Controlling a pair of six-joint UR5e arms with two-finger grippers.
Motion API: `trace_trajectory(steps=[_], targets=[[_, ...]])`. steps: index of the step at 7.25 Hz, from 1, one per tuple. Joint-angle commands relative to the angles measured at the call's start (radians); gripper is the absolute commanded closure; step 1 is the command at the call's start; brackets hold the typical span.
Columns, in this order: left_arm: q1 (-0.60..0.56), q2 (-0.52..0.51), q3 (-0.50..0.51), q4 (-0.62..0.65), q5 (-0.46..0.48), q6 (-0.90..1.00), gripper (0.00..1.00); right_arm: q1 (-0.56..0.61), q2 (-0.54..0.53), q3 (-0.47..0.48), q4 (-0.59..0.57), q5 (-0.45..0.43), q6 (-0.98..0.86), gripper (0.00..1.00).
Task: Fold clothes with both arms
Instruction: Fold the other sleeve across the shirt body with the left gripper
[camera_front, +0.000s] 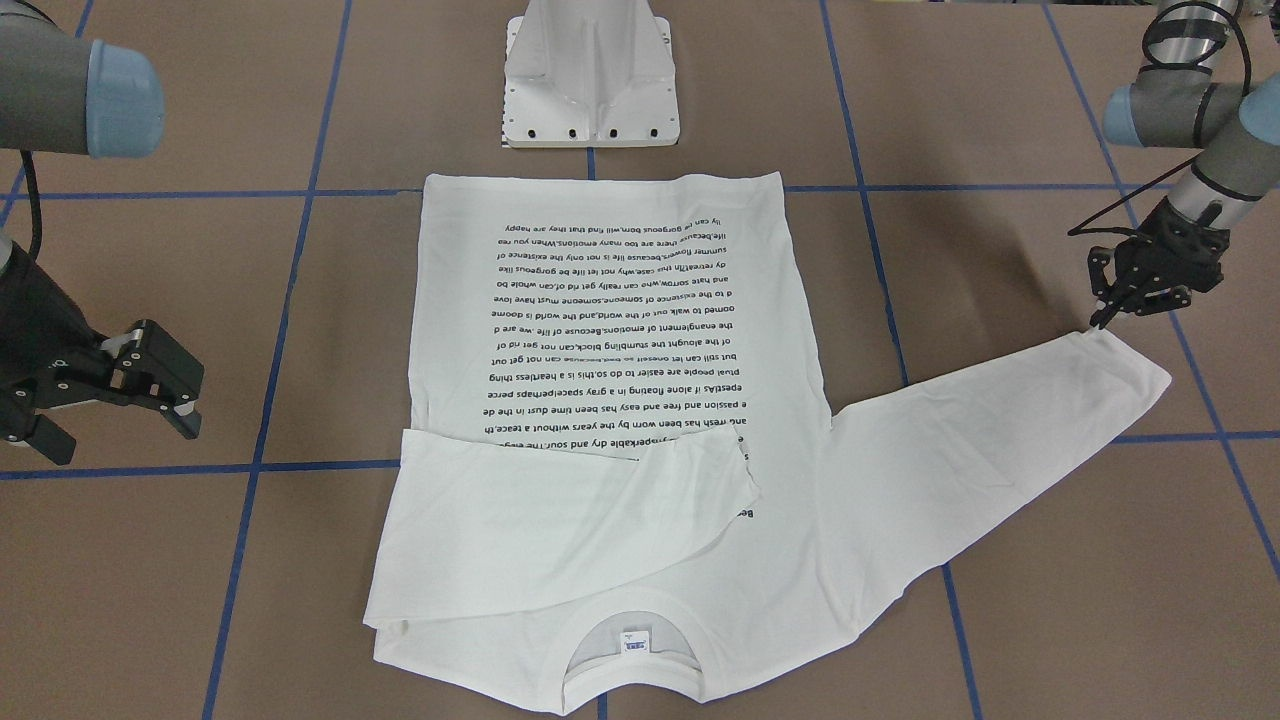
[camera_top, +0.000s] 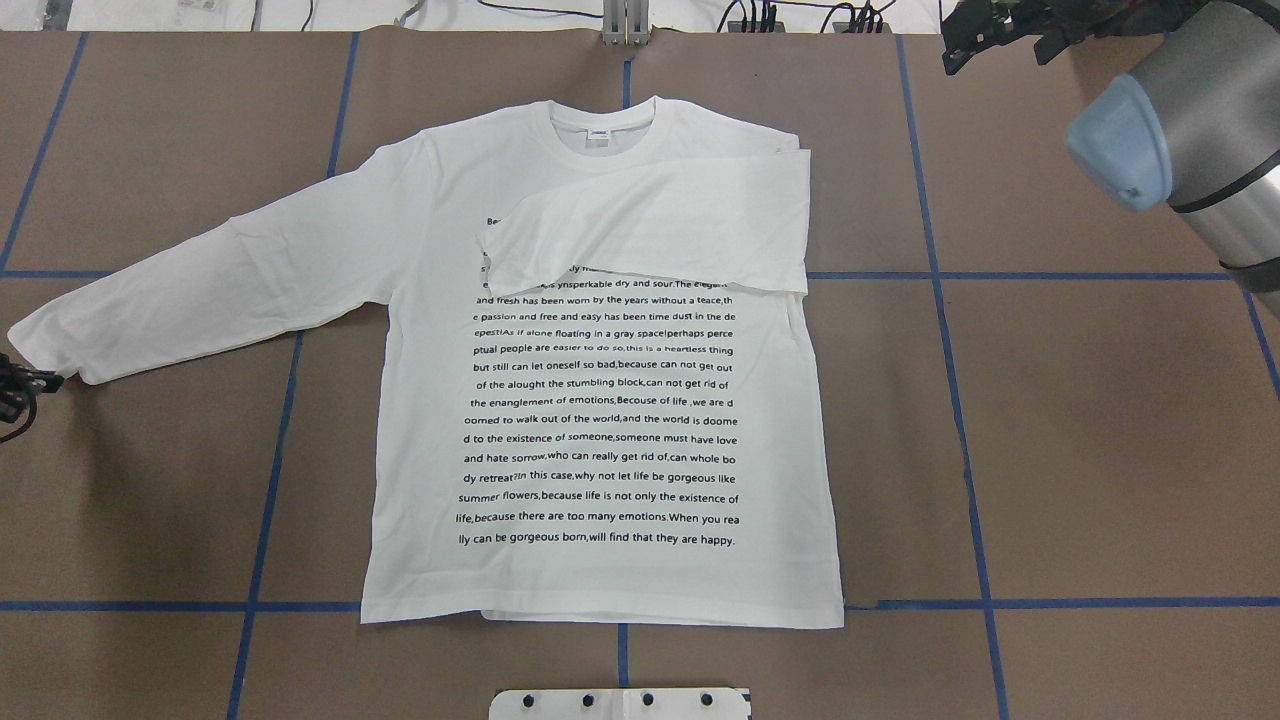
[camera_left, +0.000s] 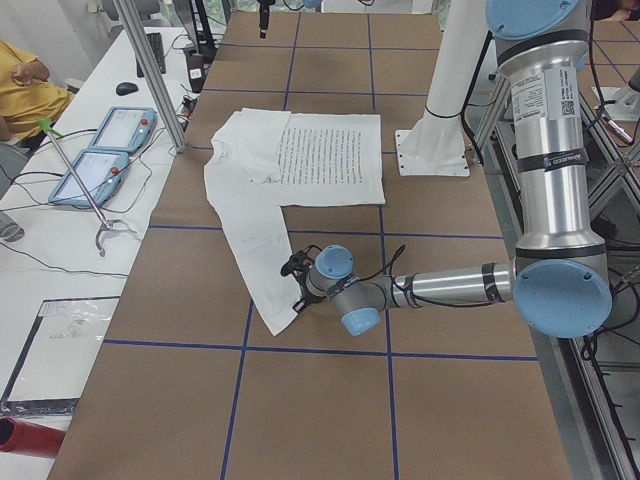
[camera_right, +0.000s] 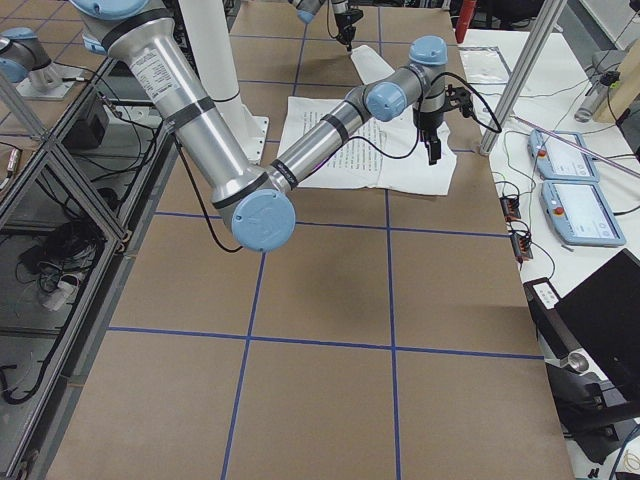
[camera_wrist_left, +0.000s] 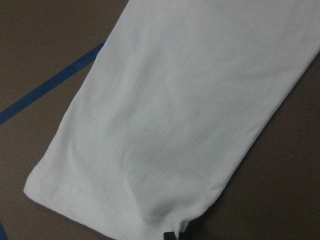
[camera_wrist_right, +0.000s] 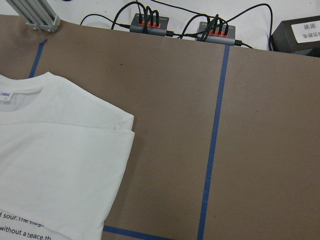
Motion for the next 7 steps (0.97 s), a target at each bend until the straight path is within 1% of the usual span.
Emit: trace_trajectory(steps=[1, 2, 3, 4, 5, 6, 7], targets=[[-0.13, -0.106, -0.054, 0.064, -0.042, -0.018, 1.0, 0.0, -0.001, 0.003, 0.0, 0.0, 0.001, 0.0], [-0.158, -0.203, -0.056, 0.134, -0.078, -0.118, 1.0, 0.0, -0.001, 0.003, 0.0, -0.001, 0.002, 0.0], [-0.156, -0.304, -0.057, 0.149, -0.105, -0.29, 1.0, 0.0, -0.003, 0.003, 0.0, 0.0, 0.002, 0.0], [-0.153, -0.393, -0.054, 0.152, -0.105, -0.419, 1.0, 0.0, -0.001, 0.001, 0.0, 0.0, 0.004, 0.0], [-0.141, -0.505, -0.054, 0.156, -0.094, -0.564, 1.0, 0.0, -0.003, 0.0, 0.0, -0.001, 0.004, 0.0], [-0.074, -0.587, -0.051, 0.17, -0.085, -0.687, 1.0, -0.002, -0.001, -0.003, 0.0, -0.001, 0.004, 0.0], [0.001, -0.665, -0.056, 0.204, 0.0, -0.777, 1.0, -0.002, -0.001, -0.003, 0.0, -0.001, 0.004, 0.0]])
